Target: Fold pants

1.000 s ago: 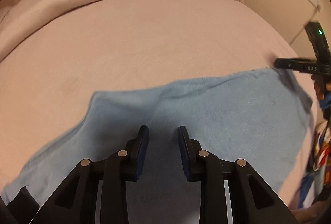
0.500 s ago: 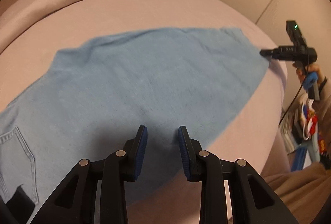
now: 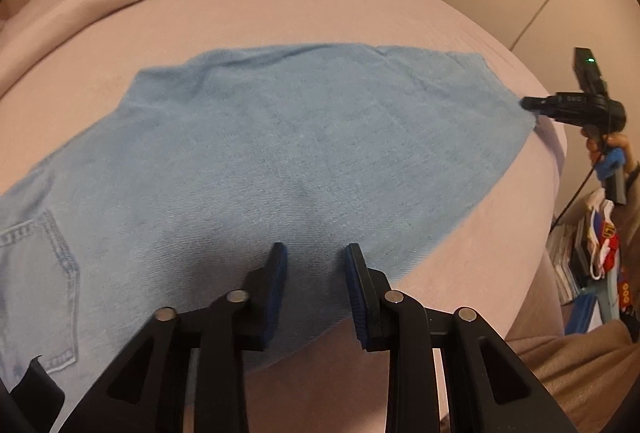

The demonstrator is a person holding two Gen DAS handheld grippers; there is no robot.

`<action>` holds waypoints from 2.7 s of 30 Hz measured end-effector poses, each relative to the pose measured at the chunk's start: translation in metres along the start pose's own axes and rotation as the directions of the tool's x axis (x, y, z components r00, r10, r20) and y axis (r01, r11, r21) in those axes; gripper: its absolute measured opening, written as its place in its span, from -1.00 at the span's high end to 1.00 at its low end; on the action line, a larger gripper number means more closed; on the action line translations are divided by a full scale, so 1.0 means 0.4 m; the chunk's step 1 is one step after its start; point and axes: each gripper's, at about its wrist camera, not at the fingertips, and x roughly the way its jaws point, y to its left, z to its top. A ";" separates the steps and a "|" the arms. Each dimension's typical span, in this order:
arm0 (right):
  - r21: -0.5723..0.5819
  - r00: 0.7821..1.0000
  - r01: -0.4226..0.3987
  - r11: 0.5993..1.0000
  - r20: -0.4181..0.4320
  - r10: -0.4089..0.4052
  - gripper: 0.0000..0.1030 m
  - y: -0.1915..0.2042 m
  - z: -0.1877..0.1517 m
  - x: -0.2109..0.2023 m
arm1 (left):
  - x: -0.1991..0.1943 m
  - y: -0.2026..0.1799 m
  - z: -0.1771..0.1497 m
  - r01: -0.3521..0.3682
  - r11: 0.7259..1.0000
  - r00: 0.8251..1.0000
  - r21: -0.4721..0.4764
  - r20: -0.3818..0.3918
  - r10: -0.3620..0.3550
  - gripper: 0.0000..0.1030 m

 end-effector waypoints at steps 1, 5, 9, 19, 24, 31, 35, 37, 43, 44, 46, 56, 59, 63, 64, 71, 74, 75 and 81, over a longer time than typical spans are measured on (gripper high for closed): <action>0.018 1.000 0.006 1.000 0.019 -0.006 0.59 -0.007 -0.003 -0.018 | -0.009 -0.008 0.005 -0.015 1.000 1.000 -0.004 0.010 0.015 0.45; 0.111 0.989 -0.110 0.988 0.108 0.098 0.30 -0.020 -0.043 -0.088 | -0.052 -0.032 0.035 -0.046 0.999 0.995 -0.029 0.087 0.049 0.09; 0.144 0.985 -0.155 0.977 0.092 0.143 0.21 0.013 -0.088 -0.069 | -0.069 -0.063 0.070 -0.101 0.994 0.983 -0.035 0.148 0.105 -0.11; 0.216 0.980 -0.200 0.956 0.060 0.192 0.06 0.013 -0.139 -0.025 | -0.063 -0.123 0.136 -0.076 0.997 0.982 -0.005 0.174 0.076 -0.39; 0.250 0.973 -0.226 0.941 0.099 0.208 0.06 -0.004 -0.125 -0.029 | -0.038 -0.150 0.168 -0.053 0.999 0.984 -0.010 0.171 0.054 -0.39; 0.326 0.954 -0.288 0.901 0.180 0.240 0.11 -0.014 -0.109 0.000 | 0.020 -0.177 0.200 -0.015 0.999 0.991 -0.036 0.136 0.020 -0.39; 0.338 0.957 -0.265 0.903 0.205 0.204 0.73 -0.009 -0.113 0.004 | 0.059 -0.171 0.205 -0.004 0.998 0.995 -0.068 0.100 0.011 -0.39; 0.340 0.954 -0.272 0.900 0.218 0.205 0.78 -0.011 -0.119 -0.009 | 0.084 -0.159 0.204 -0.003 0.996 0.998 -0.091 0.069 0.009 -0.39; 0.246 0.956 -0.229 0.942 0.240 0.170 0.80 0.038 -0.110 -0.063 | 0.133 -0.133 0.183 0.018 0.993 0.999 -0.115 0.036 -0.014 -0.39; 0.223 0.957 -0.214 0.951 0.242 0.159 0.80 0.056 -0.102 -0.071 | 0.133 -0.134 0.182 0.017 0.994 0.999 -0.112 0.035 -0.013 -0.39; 0.185 0.959 -0.189 0.964 0.245 0.141 0.80 0.087 -0.092 -0.083 | 0.133 -0.132 0.182 0.019 0.994 0.999 -0.109 0.031 -0.016 -0.39; 0.055 0.952 -0.159 0.986 0.274 0.138 0.80 0.165 -0.067 -0.134 | 0.071 -0.093 0.193 0.251 0.937 0.967 -0.245 0.111 -0.230 -0.39; 0.030 0.951 -0.163 0.986 0.272 0.149 0.80 0.174 -0.061 -0.134 | 0.077 -0.125 0.224 0.298 0.931 0.953 -0.213 0.117 -0.278 -0.39; 0.024 0.952 -0.162 0.987 0.266 0.150 0.80 0.169 -0.056 -0.131 | 0.161 -0.162 0.256 0.287 0.931 0.957 -0.225 0.032 -0.288 -0.39; 0.023 0.952 -0.163 0.986 0.265 0.151 0.80 0.168 -0.058 -0.134 | 0.190 -0.162 0.258 0.273 0.931 0.960 -0.243 0.001 -0.281 -0.39; -0.003 0.951 -0.172 0.985 0.258 0.167 0.80 0.168 -0.058 -0.153 | 0.166 -0.162 0.311 0.243 0.947 0.970 -0.209 0.068 -0.234 -0.39; -0.012 0.951 -0.176 0.984 0.257 0.173 0.80 0.170 -0.058 -0.156 | 0.176 -0.145 0.355 0.245 0.940 0.969 -0.237 0.075 -0.234 -0.39; -0.015 0.950 -0.178 0.984 0.257 0.176 0.80 0.171 -0.058 -0.156 | 0.186 -0.142 0.362 0.248 0.938 0.969 -0.242 0.063 -0.240 -0.39; -0.041 0.951 -0.173 0.984 0.253 0.178 0.80 0.182 -0.055 -0.156 | 0.235 -0.123 0.372 0.246 0.936 0.967 -0.252 -0.004 -0.255 -0.39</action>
